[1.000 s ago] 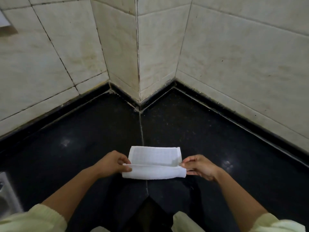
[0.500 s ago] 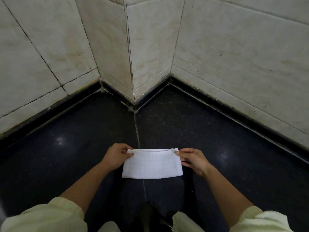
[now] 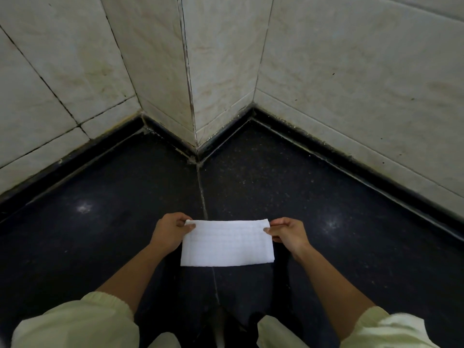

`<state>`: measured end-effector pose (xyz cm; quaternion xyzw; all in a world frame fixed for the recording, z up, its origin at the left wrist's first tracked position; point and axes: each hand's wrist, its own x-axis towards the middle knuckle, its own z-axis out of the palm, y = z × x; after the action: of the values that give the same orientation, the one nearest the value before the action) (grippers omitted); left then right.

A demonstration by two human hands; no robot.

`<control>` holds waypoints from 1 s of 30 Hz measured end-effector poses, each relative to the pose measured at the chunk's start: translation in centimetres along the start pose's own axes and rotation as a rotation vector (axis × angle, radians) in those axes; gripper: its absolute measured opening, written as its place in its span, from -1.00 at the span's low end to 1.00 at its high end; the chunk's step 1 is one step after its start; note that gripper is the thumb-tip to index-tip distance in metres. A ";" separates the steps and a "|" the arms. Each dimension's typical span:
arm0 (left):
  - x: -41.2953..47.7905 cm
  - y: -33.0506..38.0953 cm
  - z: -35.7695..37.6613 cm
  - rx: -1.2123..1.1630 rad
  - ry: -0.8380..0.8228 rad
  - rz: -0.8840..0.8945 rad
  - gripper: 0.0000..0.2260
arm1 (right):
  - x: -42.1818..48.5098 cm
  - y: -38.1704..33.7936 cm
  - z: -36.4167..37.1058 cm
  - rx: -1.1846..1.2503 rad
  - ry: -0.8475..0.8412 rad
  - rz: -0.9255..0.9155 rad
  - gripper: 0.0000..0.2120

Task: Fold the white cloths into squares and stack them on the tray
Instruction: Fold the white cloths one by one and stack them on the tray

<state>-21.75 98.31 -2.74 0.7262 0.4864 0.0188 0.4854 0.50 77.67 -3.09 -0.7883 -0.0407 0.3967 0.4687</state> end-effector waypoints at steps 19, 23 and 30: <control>-7.0 -2.5 6.1 0.438 0.236 0.203 -0.73 | -5.0 3.9 0.0 -0.549 0.028 -0.312 -0.86; -7.7 -3.8 6.3 0.373 0.244 0.110 -0.71 | -5.4 4.8 -0.1 -0.507 0.099 -0.248 -0.85; -7.7 -4.2 5.0 0.339 0.189 0.051 -0.71 | -6.0 4.6 1.0 -0.565 0.185 -0.134 -0.71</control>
<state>-26.18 89.53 -5.00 0.8047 0.5076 0.0168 0.3075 -5.64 73.21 -3.40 -0.9157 -0.1585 0.2646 0.2577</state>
